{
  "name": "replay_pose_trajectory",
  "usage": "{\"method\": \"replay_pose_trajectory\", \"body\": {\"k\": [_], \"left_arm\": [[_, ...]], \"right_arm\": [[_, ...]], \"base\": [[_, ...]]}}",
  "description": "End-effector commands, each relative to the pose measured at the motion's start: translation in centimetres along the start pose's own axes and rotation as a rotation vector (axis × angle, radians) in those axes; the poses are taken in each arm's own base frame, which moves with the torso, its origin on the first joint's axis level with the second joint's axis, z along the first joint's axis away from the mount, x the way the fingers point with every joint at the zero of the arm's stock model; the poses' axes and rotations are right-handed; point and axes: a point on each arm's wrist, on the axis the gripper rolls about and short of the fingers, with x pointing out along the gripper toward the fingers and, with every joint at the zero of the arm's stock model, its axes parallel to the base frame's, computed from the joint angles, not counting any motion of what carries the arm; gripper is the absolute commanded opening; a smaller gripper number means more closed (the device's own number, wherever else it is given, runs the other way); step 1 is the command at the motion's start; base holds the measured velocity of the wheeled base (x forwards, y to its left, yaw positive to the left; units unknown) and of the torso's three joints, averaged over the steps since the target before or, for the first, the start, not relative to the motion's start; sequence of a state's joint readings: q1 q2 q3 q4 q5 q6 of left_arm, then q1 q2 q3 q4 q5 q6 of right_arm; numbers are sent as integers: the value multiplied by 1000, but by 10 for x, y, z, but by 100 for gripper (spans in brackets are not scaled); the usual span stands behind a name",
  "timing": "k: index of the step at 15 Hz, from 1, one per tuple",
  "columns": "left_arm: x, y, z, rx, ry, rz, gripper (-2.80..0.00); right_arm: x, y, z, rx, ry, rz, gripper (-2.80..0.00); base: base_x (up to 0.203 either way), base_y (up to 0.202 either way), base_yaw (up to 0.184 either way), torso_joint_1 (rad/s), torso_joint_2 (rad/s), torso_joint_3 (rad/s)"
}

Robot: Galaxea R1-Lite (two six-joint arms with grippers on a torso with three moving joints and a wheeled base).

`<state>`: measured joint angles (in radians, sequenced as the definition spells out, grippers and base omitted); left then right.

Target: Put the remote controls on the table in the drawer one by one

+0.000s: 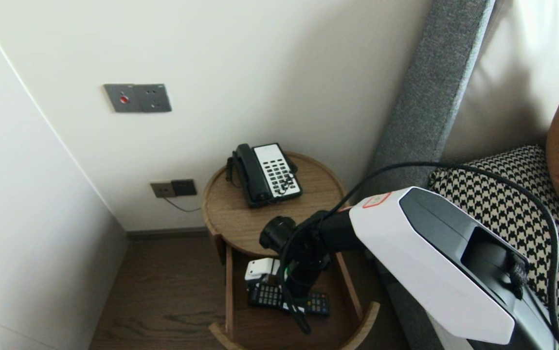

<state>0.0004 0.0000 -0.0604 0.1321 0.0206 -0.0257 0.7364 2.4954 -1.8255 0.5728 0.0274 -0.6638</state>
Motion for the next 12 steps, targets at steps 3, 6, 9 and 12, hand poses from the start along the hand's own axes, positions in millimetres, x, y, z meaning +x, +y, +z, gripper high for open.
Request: {"method": "replay_pose_trajectory", "body": {"k": [3,6,9,12], "left_arm": [[0,0,0,0,1,2,-280],[0,0,0,0,0,2,-280],[0,0,0,0,-1,2,-280],[0,0,0,0,0,2,-280]], "right_arm": [[-4,2,0,-5,0,4,-280],[-3,3,0,-6,-1,3,-280],[-2,3,0,-7,3,7,-280],[2,4,-1,-7,10,12,-280]], "base": [[0,0,0,0,0,0],[0,0,0,0,0,0],[0,0,0,0,0,0],[0,0,0,0,0,0]]}}
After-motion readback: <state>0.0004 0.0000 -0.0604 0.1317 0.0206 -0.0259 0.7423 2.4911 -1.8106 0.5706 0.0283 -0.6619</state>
